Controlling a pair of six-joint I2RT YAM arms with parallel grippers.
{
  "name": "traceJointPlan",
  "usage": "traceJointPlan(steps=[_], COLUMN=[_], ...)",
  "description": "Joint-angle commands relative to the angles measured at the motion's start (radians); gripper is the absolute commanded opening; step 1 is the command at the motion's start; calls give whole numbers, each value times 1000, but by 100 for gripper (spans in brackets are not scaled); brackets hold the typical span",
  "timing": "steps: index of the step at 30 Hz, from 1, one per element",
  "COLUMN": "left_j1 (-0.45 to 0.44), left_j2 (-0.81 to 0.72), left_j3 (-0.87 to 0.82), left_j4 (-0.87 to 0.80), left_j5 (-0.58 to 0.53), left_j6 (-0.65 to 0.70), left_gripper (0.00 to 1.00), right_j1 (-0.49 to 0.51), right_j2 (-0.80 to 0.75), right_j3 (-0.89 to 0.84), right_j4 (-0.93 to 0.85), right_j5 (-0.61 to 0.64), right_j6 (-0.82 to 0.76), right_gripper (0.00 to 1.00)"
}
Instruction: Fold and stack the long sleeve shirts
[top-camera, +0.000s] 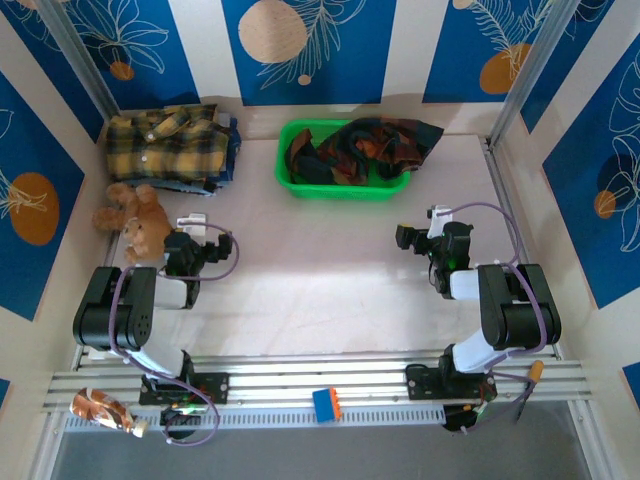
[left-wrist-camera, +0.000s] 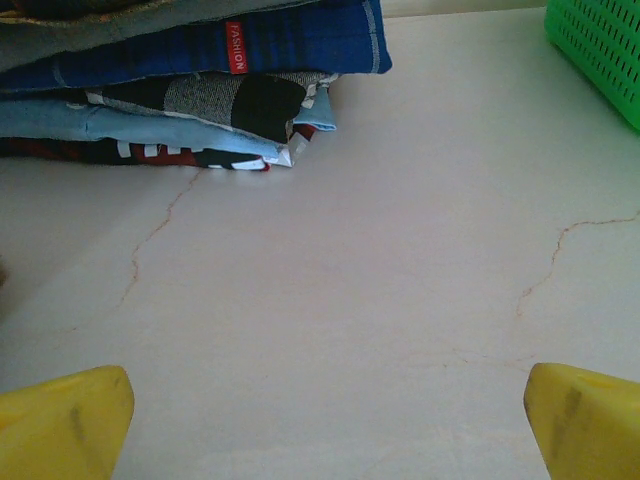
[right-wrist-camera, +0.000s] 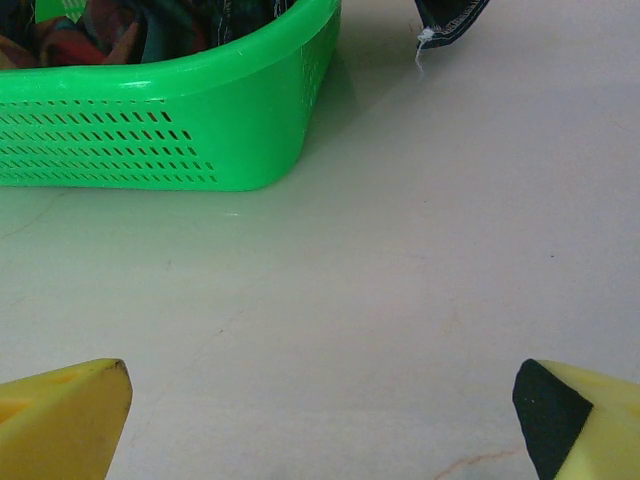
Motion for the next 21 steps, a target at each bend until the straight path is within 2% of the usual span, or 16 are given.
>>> traceJointPlan(steps=[1, 19, 21], left_j1=[-13, -12, -13], left_j2=[-7, -28, -115], left_j3=[18, 17, 28], left_j4=[6, -7, -101], left_j5=[-9, -5, 11], left_j6=[22, 22, 33], left_gripper=[100, 100, 100], right_j1=[2, 7, 38], right_j2=[-6, -15, -98], right_j3=[21, 21, 83], right_j4=[14, 23, -160], right_j5=[4, 20, 101], right_j6=[-19, -16, -23], right_gripper=[99, 99, 99])
